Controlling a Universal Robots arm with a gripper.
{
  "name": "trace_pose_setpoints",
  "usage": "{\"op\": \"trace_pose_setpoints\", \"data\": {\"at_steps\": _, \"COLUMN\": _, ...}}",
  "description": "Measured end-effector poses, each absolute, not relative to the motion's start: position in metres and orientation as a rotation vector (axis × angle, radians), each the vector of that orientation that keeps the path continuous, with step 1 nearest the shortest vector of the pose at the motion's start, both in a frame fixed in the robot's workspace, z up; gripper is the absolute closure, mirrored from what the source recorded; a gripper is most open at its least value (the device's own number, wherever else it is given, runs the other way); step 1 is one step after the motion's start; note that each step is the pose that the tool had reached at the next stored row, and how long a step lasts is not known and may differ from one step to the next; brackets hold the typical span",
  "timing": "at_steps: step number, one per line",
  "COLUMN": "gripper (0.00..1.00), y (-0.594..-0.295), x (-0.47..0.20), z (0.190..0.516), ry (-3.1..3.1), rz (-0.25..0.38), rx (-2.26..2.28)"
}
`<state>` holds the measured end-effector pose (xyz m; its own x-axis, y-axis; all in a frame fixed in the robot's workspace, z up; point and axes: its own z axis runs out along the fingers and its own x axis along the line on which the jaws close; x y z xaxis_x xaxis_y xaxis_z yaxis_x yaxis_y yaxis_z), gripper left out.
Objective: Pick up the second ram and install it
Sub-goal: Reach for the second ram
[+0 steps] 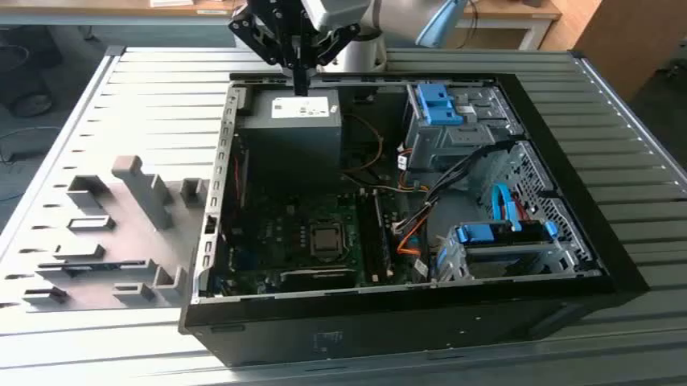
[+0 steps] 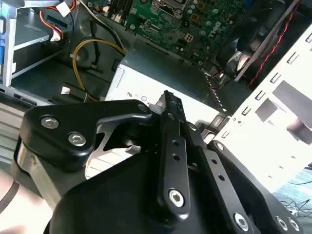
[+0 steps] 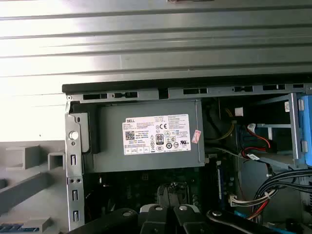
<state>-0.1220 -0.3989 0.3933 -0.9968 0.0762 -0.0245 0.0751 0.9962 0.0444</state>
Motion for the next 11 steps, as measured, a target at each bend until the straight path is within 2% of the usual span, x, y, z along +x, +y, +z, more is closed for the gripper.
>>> {"op": "trace_pose_setpoints", "data": {"at_steps": 11, "gripper": 0.89, "y": -0.399, "x": -0.147, "z": 0.393, "ry": 3.112, "rz": 0.067, "rx": 0.118}}
